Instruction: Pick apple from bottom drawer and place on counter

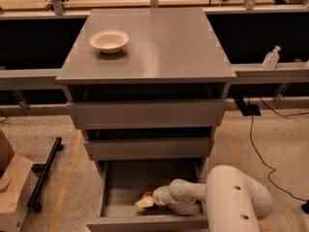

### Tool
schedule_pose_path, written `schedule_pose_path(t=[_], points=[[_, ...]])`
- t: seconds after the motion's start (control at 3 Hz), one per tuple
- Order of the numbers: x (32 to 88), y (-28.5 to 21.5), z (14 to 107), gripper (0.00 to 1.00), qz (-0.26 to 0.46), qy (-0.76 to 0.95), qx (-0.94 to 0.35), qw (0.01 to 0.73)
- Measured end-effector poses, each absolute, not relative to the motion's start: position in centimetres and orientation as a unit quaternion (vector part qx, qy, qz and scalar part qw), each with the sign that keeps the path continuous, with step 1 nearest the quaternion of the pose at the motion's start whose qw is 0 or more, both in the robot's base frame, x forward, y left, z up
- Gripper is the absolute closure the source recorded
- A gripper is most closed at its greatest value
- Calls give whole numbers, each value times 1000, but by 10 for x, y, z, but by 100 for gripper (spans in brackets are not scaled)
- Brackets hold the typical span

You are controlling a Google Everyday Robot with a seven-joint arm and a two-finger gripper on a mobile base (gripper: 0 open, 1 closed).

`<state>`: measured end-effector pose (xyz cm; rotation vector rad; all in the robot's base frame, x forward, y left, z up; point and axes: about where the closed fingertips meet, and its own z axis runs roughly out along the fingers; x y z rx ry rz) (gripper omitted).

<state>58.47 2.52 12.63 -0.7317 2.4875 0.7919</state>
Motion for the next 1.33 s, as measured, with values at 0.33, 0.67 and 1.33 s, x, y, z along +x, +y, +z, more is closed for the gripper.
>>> schedule_pose_path(t=[0.33,0.67,1.33], points=[[583,26,123,37,287,898,-258,210],[583,26,125,60,287,899,-258,210],[580,4,173,100,290,894,-280,193]])
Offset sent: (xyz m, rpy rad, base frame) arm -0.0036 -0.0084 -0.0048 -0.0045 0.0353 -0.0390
